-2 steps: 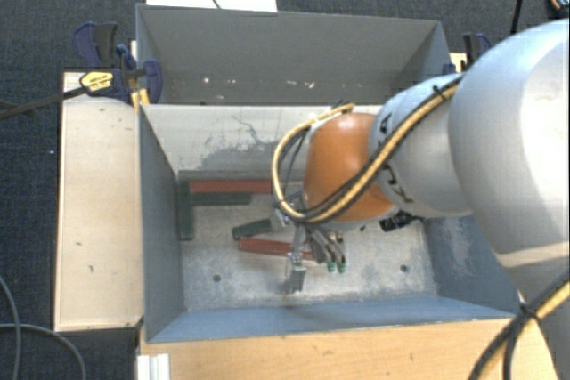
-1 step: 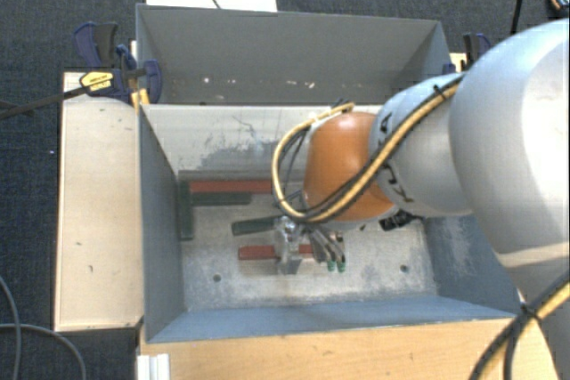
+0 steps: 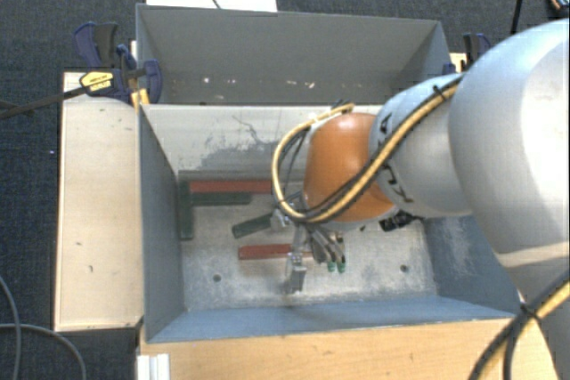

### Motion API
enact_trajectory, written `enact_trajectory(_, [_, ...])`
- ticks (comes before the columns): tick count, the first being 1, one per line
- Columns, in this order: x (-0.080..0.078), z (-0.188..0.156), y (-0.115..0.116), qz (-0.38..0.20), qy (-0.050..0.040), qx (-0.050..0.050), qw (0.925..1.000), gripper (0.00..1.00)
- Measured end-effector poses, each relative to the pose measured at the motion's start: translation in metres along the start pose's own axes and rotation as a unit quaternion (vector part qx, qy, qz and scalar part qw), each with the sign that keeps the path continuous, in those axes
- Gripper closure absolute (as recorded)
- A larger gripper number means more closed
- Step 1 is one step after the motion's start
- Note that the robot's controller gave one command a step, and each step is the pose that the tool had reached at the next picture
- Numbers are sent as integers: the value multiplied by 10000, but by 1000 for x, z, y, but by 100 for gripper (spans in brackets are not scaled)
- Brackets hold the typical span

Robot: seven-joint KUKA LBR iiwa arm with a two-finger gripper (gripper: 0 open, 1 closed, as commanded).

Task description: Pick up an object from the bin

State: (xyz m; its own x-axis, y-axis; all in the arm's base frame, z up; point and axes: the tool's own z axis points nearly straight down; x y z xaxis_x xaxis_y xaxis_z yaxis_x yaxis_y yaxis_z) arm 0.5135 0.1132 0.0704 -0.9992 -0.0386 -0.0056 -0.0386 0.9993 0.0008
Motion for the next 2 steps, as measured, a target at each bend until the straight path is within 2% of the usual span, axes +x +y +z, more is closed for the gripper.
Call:
enact_trajectory(1, [0, 0, 0, -5, 2, -1, 10000, 100])
enact_trajectory(2, [9, -146, -4, 377, -21, -7, 9993, 100])
